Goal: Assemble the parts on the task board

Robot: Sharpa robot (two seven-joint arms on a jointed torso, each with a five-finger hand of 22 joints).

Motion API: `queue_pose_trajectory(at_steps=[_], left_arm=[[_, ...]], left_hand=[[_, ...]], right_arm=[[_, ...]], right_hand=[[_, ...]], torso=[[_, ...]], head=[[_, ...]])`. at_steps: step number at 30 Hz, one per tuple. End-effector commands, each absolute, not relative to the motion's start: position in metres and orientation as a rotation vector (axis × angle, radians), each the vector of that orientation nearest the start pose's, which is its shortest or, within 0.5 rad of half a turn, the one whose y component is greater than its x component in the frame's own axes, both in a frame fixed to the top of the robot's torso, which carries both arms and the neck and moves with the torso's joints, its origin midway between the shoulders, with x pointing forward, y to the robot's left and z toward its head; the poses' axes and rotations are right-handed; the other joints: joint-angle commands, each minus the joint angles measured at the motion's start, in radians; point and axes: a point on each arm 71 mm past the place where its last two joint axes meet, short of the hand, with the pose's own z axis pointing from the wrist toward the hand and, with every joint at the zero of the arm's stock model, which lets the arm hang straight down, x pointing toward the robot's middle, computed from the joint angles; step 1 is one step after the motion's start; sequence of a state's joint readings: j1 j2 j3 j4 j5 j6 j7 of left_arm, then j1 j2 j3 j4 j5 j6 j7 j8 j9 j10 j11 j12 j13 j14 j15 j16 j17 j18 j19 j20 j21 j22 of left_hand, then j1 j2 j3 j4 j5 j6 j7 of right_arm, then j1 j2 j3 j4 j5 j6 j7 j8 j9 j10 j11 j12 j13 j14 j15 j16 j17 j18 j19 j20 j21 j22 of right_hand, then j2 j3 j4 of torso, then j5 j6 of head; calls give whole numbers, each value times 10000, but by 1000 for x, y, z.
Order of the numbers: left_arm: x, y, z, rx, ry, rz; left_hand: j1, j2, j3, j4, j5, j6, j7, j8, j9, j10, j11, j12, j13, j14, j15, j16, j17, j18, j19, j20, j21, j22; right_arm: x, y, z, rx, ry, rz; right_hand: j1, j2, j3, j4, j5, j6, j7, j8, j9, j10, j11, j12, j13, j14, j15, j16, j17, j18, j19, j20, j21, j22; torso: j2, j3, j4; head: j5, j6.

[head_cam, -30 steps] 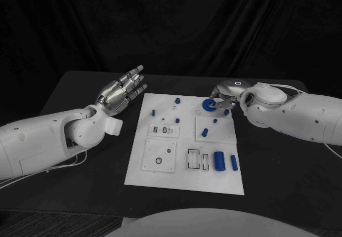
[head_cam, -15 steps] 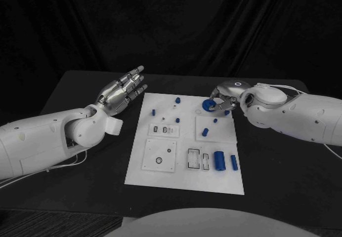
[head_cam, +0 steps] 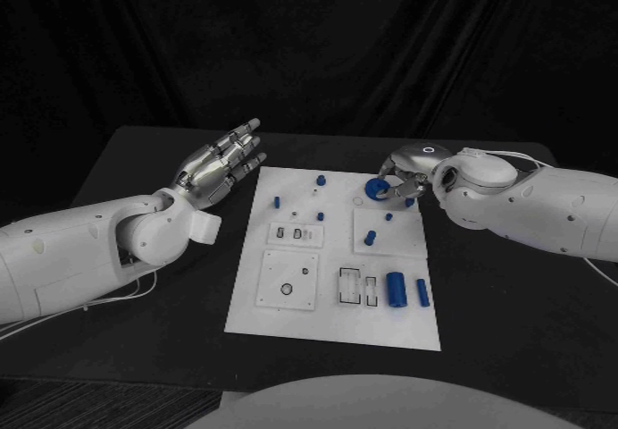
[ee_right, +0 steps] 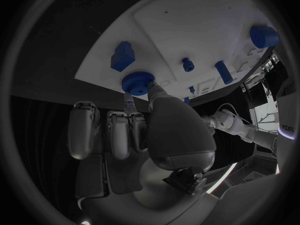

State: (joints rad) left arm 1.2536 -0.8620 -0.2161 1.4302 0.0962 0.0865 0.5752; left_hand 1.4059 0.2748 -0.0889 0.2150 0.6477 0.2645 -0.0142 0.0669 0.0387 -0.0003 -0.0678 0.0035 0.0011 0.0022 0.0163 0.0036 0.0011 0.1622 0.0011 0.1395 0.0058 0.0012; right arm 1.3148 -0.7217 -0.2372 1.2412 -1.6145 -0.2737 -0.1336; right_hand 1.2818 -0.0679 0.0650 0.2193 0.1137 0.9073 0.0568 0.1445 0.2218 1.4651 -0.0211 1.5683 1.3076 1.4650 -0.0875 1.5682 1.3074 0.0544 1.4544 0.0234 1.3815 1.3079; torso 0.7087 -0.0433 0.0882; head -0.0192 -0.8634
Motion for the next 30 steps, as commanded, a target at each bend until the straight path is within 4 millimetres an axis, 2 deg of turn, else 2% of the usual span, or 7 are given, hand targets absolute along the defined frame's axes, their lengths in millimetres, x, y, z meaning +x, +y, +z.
queue_pose_trajectory(at_steps=[1, 2, 5, 6, 10, 16, 30], left_arm=[[483, 233, -205, -10729, 14507, -18855], [483, 233, -205, -10730, 14508, -18854], [482, 233, -205, -10734, 14511, -18852], [482, 233, -205, -10735, 14511, -18850], [482, 234, -205, -10742, 14510, -18839], [482, 234, -205, -10754, 14514, -18815], [483, 234, -206, -10767, 14565, -18781]], left_hand=[[36, 69, 73, -24, 45, 22, 18, 46, 6, 3, 73, -35, -11, -22, 70, -36, -11, 159, -11, 68, -58, -12], [39, 69, 87, -32, 45, 26, 19, 50, 6, 3, 74, -35, -11, -22, 71, -36, -11, 159, -11, 71, -58, -12], [45, 70, 113, -47, 45, 26, 21, 53, 6, 3, 77, -35, -11, -22, 73, -36, -11, 159, -11, 75, -58, -12], [48, 70, 135, -59, 46, 27, 23, 57, 6, 3, 79, -35, -11, -22, 76, -36, -11, 160, -11, 79, -58, -12], [52, 69, 158, -71, 46, 31, 25, 62, 7, 3, 82, -35, -11, -22, 79, -36, -11, 160, -11, 83, -58, -12], [57, 69, 224, -104, 48, 34, 36, 73, 8, 3, 92, -35, -11, -22, 90, -36, -11, 162, -11, 95, -58, -12], [54, 67, 311, -140, 57, 34, 43, 87, 8, 3, 101, -35, -11, -22, 106, -36, -11, 164, -11, 128, -58, -12]], right_arm=[[529, -228, -220, -3977, 17740, 2875], [529, -228, -220, -3981, 17731, 2886], [528, -226, -219, -4014, 17575, 3035], [528, -226, -219, -4021, 17527, 3077], [526, -224, -216, -4054, 17204, 3361], [521, -220, -211, -4095, 16885, 3709], [509, -195, -185, -4413, 16310, 4489]], right_hand=[[161, 146, 101, -29, 502, 90, -52, 75, 96, 1057, -88, 25, 2632, 1058, -103, 26, 2634, -43, 35, -59, -63, 1571], [167, 148, 104, -33, 526, 92, -53, 77, 98, 1057, -89, 25, 2632, 1058, -104, 26, 2634, -43, 36, -60, -62, 1572], [549, 236, 325, -324, 2115, 574, -120, 324, 300, 1057, -147, 25, 2632, 1058, -141, 26, 2634, -42, 43, -111, -71, 1607], [571, 235, 345, -350, 2264, 619, -128, 349, 330, 1057, -150, 25, 2632, 1058, -150, 26, 2634, -44, 45, -113, -71, 1612], [756, 184, 546, -591, 3596, 1024, -150, 635, 656, 1057, -159, 25, 2632, 1058, -159, 26, 2634, -61, 85, -133, -25, 1677], [661, 169, 632, -579, 3999, 1195, -177, 761, 841, 1057, -152, 25, 2632, 1058, -161, 26, 2634, -79, 128, -125, 34, 1733], [348, 130, 660, -376, 4079, 1273, -158, 758, 950, 1057, -44, 25, 2632, 1058, -104, 26, 2634, -116, 213, -88, 167, 1823]], torso=[[1, -2, -7], [3, -2, -7], [5, -4, -2], [5, -6, -3], [4, -4, 3], [5, -5, -3], [-2, -13, 22]], head=[[12, -17], [14, -18], [21, -17], [25, -15], [40, -17], [73, -18], [73, -17]])
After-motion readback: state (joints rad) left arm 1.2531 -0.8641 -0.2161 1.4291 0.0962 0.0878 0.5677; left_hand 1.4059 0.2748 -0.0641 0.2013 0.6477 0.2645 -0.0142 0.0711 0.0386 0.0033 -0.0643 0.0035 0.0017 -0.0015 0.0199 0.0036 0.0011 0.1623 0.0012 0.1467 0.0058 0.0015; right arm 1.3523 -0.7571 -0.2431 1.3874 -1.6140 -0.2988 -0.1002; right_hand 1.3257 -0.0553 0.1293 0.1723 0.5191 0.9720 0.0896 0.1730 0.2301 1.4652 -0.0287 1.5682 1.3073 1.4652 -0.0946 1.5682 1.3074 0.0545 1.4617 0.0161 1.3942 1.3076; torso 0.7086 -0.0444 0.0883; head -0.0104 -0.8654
